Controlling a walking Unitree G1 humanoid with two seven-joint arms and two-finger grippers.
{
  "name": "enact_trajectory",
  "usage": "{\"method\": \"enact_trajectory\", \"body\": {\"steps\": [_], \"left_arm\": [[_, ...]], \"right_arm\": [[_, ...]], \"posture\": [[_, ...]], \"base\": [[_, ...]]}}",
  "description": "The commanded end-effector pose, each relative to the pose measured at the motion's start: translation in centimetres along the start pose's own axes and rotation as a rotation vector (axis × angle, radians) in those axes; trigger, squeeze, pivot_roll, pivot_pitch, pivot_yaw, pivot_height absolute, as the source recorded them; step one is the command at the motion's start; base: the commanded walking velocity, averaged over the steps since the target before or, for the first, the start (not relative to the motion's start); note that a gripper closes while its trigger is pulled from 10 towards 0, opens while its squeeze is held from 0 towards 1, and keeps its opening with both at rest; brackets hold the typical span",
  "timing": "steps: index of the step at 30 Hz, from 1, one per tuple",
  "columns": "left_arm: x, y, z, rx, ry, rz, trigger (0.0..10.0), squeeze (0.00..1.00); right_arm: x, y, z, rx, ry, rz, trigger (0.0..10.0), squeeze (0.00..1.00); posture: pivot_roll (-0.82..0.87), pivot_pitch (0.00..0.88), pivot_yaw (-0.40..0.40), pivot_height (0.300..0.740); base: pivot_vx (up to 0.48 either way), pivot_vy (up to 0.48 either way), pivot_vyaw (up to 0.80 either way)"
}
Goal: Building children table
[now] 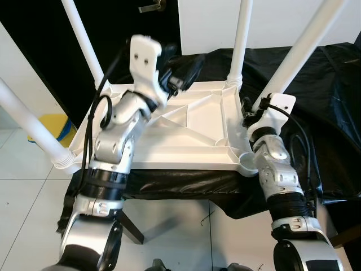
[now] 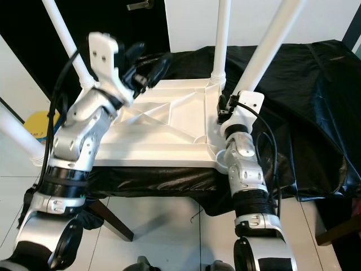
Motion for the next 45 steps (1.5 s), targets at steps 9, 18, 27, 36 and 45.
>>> {"method": "enact_trajectory", "body": {"steps": [9,18,27,36,45], "left_arm": [[-2.0,-2.6,-2.9,-0.043,0.088,0.209,10.0,0.00],[1.7,-5.3,-6.1,-0.188,0.018,-0.074,10.0,0.00],[4.7,-6.5,-7.8,-0.283,-0.041,-0.281,10.0,0.00],[6.4,-7.4,-8.2,-0.342,-0.071,-0.384,10.0,0.00],[6.6,-7.8,-8.2,-0.364,-0.089,-0.400,10.0,0.00]], "right_arm": [[0.5,-1.3,0.2,0.019,-0.023,0.051,10.0,0.00],[-0.2,-3.2,-0.4,0.033,-0.094,0.121,10.0,0.00],[-1.4,-3.9,-1.6,-0.006,-0.079,0.216,10.0,0.00],[-1.3,-4.6,-2.6,-0.038,-0.087,0.237,10.0,0.00],[-0.1,-5.8,-3.8,-0.093,-0.093,0.215,10.0,0.00]], "posture": [[-0.12,0.021,0.065,0.740],[-0.12,0.035,0.062,0.740],[-0.11,0.033,0.056,0.740],[-0.11,0.037,0.059,0.740],[-0.11,0.043,0.065,0.740]], "base": [[0.000,0.000,0.00],[0.000,0.000,0.00],[0.000,0.000,0.00],[0.000,0.000,0.00],[0.000,0.000,0.00]]}}
Point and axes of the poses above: a point about 5 cm out from each wrist's last joint towards the gripper, its own y axis pointing out of the wrist towards the gripper, its own z axis along the axis of the wrist's last joint, x = y × z, the point moved 1 cm from there along y, pointing out of the wrist towards the gripper, and after that the axes turned 9 degrees about -y, right-handed, at the moved point
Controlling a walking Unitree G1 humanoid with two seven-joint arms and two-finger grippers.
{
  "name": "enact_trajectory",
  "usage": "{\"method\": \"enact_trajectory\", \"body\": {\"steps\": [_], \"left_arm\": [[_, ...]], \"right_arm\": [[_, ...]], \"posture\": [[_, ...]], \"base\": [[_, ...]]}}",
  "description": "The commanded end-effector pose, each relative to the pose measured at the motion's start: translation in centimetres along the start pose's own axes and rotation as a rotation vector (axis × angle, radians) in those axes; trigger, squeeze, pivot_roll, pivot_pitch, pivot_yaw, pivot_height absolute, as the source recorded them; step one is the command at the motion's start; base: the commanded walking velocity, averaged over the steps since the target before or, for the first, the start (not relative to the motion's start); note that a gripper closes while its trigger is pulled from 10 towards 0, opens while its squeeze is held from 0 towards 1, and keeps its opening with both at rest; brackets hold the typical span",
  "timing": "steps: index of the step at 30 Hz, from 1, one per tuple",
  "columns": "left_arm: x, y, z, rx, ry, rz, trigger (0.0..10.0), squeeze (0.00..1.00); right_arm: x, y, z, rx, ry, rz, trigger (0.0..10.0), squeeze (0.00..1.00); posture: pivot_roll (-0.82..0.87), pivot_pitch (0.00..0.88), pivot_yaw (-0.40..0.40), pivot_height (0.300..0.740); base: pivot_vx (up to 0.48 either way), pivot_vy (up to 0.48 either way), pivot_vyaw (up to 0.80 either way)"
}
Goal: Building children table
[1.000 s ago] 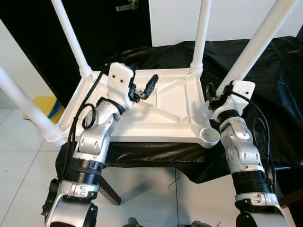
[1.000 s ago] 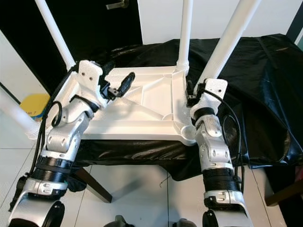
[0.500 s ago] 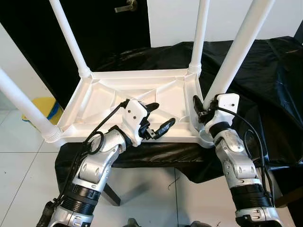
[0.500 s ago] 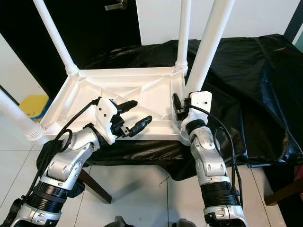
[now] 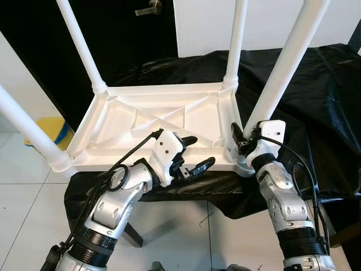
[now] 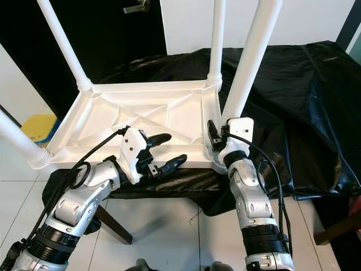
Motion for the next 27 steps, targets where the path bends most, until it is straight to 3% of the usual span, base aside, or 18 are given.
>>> {"method": "enact_trajectory", "body": {"steps": [1,7,13,16,21,27], "left_arm": [[0.4,-0.2,-0.1,-0.015,-0.002,-0.054,10.0,0.00],[0.2,-0.3,0.2,-0.017,-0.003,-0.048,10.0,0.00],[0.2,-0.4,0.4,-0.022,-0.002,-0.048,10.0,0.00],[0.2,-0.4,0.5,-0.020,-0.005,-0.048,10.0,0.00],[0.1,-0.4,0.6,-0.018,-0.006,-0.047,10.0,0.00],[0.0,-0.6,0.8,-0.020,-0.003,-0.049,10.0,0.00]], "right_arm": [[0.1,-0.5,-0.7,-0.033,0.002,0.004,10.0,0.00],[0.3,-2.0,-2.4,-0.085,-0.074,0.033,10.0,0.00],[0.4,-2.1,-2.5,-0.079,-0.124,0.054,10.0,0.00],[0.1,-2.1,-2.4,-0.057,-0.235,0.116,10.0,0.00],[-0.7,-2.3,-2.5,-0.030,-0.300,0.192,10.0,0.00],[-1.5,-3.1,-3.0,-0.018,-0.270,0.249,10.0,0.00]], "posture": [[-0.11,0.043,0.065,0.740],[-0.12,0.047,0.073,0.740],[-0.12,0.047,0.074,0.740],[-0.11,0.046,0.079,0.740],[-0.12,0.044,0.082,0.740],[-0.11,0.043,0.087,0.740]], "base": [[0.000,0.000,0.00],[0.000,0.000,0.00],[0.000,0.000,0.00],[0.000,0.000,0.00],[0.000,0.000,0.00],[0.000,0.000,0.00]]}}
Point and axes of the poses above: a point about 5 cm out from each wrist's last joint towards the gripper, its own y axis pointing out of the wrist towards the gripper, its own z axis along the axis of the wrist's last joint, x = y × z, the point moved 1 cm from there along y, pointing out of the wrist towards the gripper, and after that the axes turned 9 degrees about -y, right-handed, at the moved point
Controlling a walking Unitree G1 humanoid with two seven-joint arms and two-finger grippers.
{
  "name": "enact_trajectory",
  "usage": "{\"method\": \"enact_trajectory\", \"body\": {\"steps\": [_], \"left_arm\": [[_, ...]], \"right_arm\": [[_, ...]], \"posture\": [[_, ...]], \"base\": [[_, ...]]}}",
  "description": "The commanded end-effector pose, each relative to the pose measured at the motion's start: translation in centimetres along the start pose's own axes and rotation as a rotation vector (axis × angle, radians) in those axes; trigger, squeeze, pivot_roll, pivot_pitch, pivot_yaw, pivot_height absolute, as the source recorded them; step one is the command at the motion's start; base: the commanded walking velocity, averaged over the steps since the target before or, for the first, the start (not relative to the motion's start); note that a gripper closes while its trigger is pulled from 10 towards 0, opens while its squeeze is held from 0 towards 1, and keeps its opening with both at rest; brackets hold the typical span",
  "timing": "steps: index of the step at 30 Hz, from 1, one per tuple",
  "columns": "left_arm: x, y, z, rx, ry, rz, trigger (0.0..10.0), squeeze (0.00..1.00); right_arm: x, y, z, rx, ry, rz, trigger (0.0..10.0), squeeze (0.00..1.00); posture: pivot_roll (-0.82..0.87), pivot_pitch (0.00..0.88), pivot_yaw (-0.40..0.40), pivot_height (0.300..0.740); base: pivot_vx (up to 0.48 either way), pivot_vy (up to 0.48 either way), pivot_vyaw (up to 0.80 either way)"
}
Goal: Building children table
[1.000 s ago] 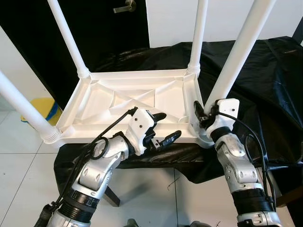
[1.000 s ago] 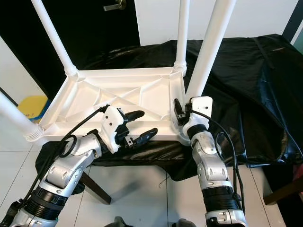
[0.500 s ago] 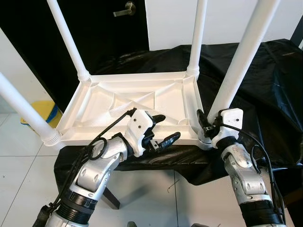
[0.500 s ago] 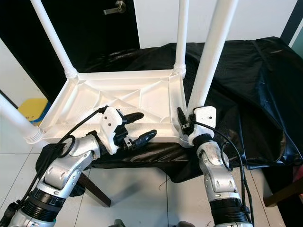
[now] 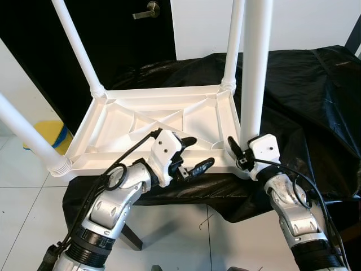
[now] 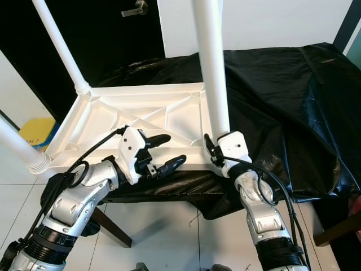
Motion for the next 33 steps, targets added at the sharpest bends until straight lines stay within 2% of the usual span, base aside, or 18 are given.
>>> {"method": "enact_trajectory", "body": {"steps": [1,4,6,8,12,20,27,33], "left_arm": [[0.1,-0.2,0.4,-0.008,0.009,-0.044,10.0,0.00],[0.1,-0.3,0.4,-0.009,0.009,-0.043,10.0,0.00],[0.0,-0.4,0.5,-0.011,0.010,-0.042,10.0,0.00],[0.0,-0.4,0.5,-0.011,0.010,-0.042,10.0,0.00],[-0.2,-0.4,0.7,-0.010,0.014,-0.043,10.0,0.00],[-0.3,-0.4,0.9,-0.012,0.020,-0.046,10.0,0.00],[-0.4,-0.5,1.0,-0.009,0.020,-0.043,10.0,0.00],[-0.5,-0.7,1.1,-0.006,0.017,-0.036,10.0,0.00]], "right_arm": [[-1.2,-0.8,-1.7,-0.074,0.037,0.050,10.0,0.00],[-1.5,-1.1,-1.8,-0.072,0.049,0.059,10.0,0.00],[-1.5,-1.7,-2.2,-0.060,0.112,0.030,10.0,0.00],[-1.5,-1.7,-2.2,-0.060,0.112,0.030,10.0,0.00],[-1.6,-2.2,-2.5,-0.048,0.181,-0.028,10.0,0.00],[-1.8,-1.7,-3.0,-0.098,0.112,0.048,10.0,0.00],[-2.1,-1.5,-3.0,-0.111,0.138,0.124,10.0,0.00],[-2.7,-1.7,-3.2,-0.151,0.216,0.153,10.0,0.00]], "posture": [[-0.11,0.043,0.087,0.740],[-0.11,0.045,0.090,0.740],[-0.11,0.046,0.093,0.740],[-0.11,0.046,0.093,0.740],[-0.11,0.044,0.100,0.740],[-0.11,0.035,0.099,0.740],[-0.11,0.040,0.098,0.740],[-0.11,0.056,0.102,0.740]], "base": [[0.000,0.000,0.00],[0.000,0.000,0.00],[0.000,0.000,0.00],[0.000,0.000,0.00],[0.000,0.000,0.00],[0.000,0.000,0.00],[0.000,0.000,0.00],[0.000,0.000,0.00]]}}
Point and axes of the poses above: a point about 5 cm out from each wrist's last joint towards the gripper, its own y axis pointing out of the wrist towards the gripper, its own z axis along the axis of the wrist's last joint, x = y × z, the point moved 1 cm from there along y, pointing out of the wrist towards the gripper, and after that the axes turned 9 degrees about -y, right-handed, at the moved point
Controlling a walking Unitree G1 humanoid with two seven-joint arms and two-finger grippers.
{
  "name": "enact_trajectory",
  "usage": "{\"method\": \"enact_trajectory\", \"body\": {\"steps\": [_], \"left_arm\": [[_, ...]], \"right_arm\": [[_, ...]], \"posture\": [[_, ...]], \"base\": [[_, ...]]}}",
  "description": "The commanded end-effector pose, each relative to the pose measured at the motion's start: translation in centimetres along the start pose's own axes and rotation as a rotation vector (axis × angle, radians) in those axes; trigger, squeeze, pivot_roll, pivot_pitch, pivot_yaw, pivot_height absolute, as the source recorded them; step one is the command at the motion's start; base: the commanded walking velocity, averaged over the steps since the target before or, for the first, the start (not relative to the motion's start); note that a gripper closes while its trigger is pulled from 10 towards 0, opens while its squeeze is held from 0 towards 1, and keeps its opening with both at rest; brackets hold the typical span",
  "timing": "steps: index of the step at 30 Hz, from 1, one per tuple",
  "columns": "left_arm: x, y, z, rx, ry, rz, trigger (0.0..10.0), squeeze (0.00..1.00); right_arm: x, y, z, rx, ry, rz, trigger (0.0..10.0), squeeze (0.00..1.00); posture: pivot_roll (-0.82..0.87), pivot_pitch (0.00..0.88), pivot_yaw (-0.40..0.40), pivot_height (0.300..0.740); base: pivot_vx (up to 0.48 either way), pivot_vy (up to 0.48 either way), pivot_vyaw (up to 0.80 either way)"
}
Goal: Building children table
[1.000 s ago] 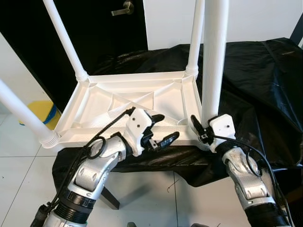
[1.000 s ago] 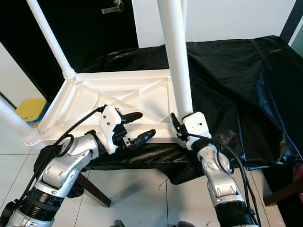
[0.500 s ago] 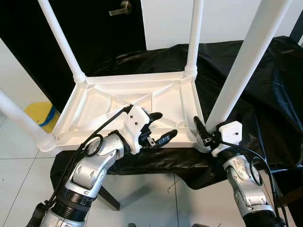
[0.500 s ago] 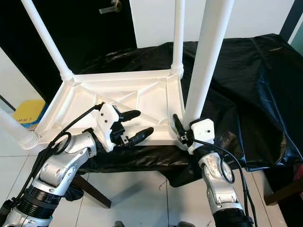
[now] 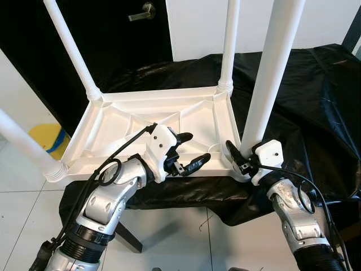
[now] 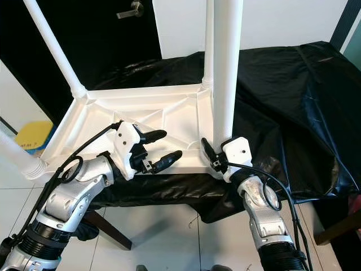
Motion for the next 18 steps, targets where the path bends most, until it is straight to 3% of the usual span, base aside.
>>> {"method": "enact_trajectory", "body": {"steps": [1,18], "left_arm": [[-0.01,-0.35,0.41,-0.008,0.014,-0.038,10.0,0.00],[0.00,-0.38,0.60,-0.006,0.010,-0.042,10.0,0.00]], "right_arm": [[-1.99,-0.98,-2.80,-0.151,0.099,0.063,10.0,0.00],[-1.67,-0.59,-3.31,-0.245,0.218,0.000,10.0,0.00]], "posture": [[-0.11,0.056,0.102,0.740],[-0.11,0.062,0.108,0.740]], "base": [[0.000,0.000,0.00],[0.000,0.000,0.00]]}}
Point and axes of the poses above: a point about 5 cm out from each wrist's last joint towards the gripper, its own y axis pointing out of the wrist towards the gripper, its own z axis along the axis of the wrist's last joint, x = y × z, the point moved 1 cm from there along y, pointing out of the wrist towards the gripper, and after that the axes turned 9 degrees about -y, right-handed, at the moved point
